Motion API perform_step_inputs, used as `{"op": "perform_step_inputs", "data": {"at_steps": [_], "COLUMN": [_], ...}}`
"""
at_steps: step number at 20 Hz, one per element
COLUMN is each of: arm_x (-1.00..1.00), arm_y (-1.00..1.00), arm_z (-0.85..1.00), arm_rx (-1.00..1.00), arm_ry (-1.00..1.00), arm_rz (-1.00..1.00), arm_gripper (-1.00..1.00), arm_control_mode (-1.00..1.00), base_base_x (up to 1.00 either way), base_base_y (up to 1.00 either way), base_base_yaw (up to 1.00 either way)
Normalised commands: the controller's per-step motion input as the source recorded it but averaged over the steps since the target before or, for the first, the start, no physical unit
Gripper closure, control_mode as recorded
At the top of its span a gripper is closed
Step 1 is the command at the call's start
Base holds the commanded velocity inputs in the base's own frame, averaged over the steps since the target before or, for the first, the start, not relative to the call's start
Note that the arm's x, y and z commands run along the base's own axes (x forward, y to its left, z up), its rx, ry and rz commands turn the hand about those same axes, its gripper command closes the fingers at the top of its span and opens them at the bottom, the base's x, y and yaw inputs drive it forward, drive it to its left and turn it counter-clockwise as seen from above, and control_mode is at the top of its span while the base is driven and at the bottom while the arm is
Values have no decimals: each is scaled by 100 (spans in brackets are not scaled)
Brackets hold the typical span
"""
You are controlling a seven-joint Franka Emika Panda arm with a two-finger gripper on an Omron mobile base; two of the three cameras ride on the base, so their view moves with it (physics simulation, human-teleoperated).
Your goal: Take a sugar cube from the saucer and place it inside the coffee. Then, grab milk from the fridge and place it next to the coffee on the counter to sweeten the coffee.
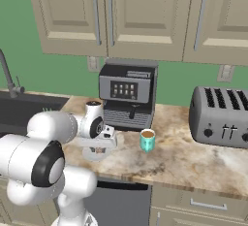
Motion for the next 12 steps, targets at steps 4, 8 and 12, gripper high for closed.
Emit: {"op": "perform_step_inputs", "data": {"at_steps": [4,8,12], "arm_x": [-6,-29,-52], "arm_y": [0,-5,-45], "arm_z": [10,58,100], "arm_rx": [0,0,0], "arm_ry": [-6,-20,-36], "arm_rz": [1,2,8], "arm_gripper": [100,100,100], "arm_control_mode": [-100,-100,-100], "base_base_x": [0,0,0], "base_base_y": [0,0,0], "base_base_yaw": [0,0,0]}}
